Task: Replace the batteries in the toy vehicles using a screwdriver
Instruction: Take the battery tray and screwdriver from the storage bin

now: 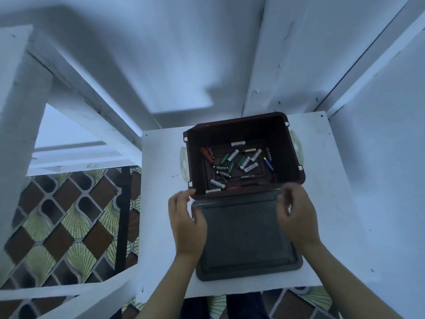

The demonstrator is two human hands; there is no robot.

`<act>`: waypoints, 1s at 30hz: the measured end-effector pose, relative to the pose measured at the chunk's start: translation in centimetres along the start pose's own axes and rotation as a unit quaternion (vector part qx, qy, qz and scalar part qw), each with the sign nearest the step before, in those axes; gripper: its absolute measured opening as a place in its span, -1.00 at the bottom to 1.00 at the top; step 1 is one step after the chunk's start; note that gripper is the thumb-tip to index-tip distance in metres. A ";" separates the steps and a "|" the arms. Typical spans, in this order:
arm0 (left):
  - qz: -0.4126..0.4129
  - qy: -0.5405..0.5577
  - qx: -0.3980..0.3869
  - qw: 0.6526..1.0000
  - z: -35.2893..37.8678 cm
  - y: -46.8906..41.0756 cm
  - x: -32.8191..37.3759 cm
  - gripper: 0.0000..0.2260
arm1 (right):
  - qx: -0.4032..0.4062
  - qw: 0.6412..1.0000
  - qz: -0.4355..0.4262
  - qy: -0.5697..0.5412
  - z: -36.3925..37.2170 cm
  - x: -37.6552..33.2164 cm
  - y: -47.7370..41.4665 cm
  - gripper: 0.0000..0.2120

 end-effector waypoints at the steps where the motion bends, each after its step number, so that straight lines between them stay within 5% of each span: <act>1: 0.030 0.014 -0.002 0.999 0.5 -1.6 1.5 -0.72 | -0.002 1.000 -0.008 -0.020 0.1 -1.3 -1.7 -0.89; 5: 0.063 0.032 -0.123 0.990 6.1 -7.0 4.9 -0.71 | -0.101 0.995 0.019 0.007 4.5 -2.7 -8.8 -0.83; 9: 0.033 -0.079 -0.290 0.953 13.6 -9.4 3.2 -0.60 | -0.277 0.939 0.052 0.199 10.7 0.3 -12.5 -0.35; 12: 0.034 -0.235 -0.419 0.877 18.2 -9.2 0.2 -0.39 | -0.380 0.848 -0.029 0.368 14.3 2.3 -13.2 0.00; 16: 0.122 -0.412 -0.481 0.764 21.2 -8.1 -2.3 -0.14 | -0.403 0.777 -0.166 0.454 16.6 3.2 -13.6 0.07; 22: 0.194 -0.390 -0.448 0.781 22.8 -8.7 -1.9 -0.26 | -0.348 0.811 -0.242 0.404 18.2 2.8 -14.2 -0.20; 30: 0.152 -0.412 -0.415 0.797 24.6 -8.3 -1.7 -0.31 | -0.241 0.881 -0.256 0.317 18.2 2.3 -14.5 -0.62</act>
Point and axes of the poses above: each hand's wrist, its own y-axis away from the middle knuckle, its own z-axis out of the palm, x = y × z, the point moved 10 cm from there along -y, towards the middle knuckle
